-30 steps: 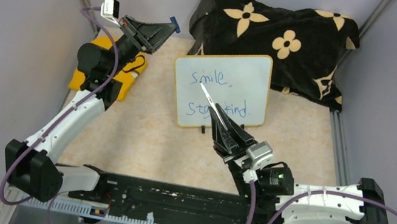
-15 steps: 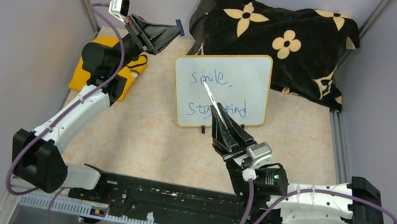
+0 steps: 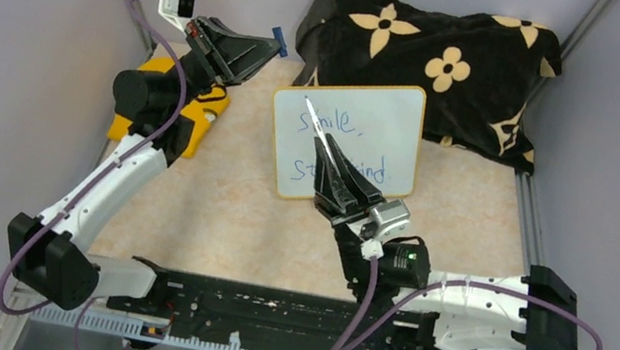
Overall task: Write a sentence on the whiteboard
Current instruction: Close the whiteboard marker at the center of the board.
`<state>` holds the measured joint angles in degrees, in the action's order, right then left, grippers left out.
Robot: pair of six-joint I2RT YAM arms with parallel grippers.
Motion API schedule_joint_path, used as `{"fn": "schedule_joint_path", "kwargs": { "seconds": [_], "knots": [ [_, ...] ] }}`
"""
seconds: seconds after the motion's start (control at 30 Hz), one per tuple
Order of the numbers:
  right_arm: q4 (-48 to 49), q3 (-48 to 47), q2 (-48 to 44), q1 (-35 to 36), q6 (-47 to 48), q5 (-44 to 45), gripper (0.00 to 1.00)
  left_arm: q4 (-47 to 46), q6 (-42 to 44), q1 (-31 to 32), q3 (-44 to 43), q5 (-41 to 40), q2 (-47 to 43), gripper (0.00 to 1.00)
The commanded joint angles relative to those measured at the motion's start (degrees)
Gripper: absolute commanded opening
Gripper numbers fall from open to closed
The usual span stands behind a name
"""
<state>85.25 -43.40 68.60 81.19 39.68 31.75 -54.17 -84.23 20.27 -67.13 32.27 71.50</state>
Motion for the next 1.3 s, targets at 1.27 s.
{"fn": "schedule_joint_path", "kwargs": {
  "seconds": [1.27],
  "knots": [
    [-4.83, -8.58, -0.03, 1.91, 5.93, -8.22, 0.00, -1.37, 3.04, 0.38, -1.38, 0.34, -2.03, 0.00]
  ]
}}
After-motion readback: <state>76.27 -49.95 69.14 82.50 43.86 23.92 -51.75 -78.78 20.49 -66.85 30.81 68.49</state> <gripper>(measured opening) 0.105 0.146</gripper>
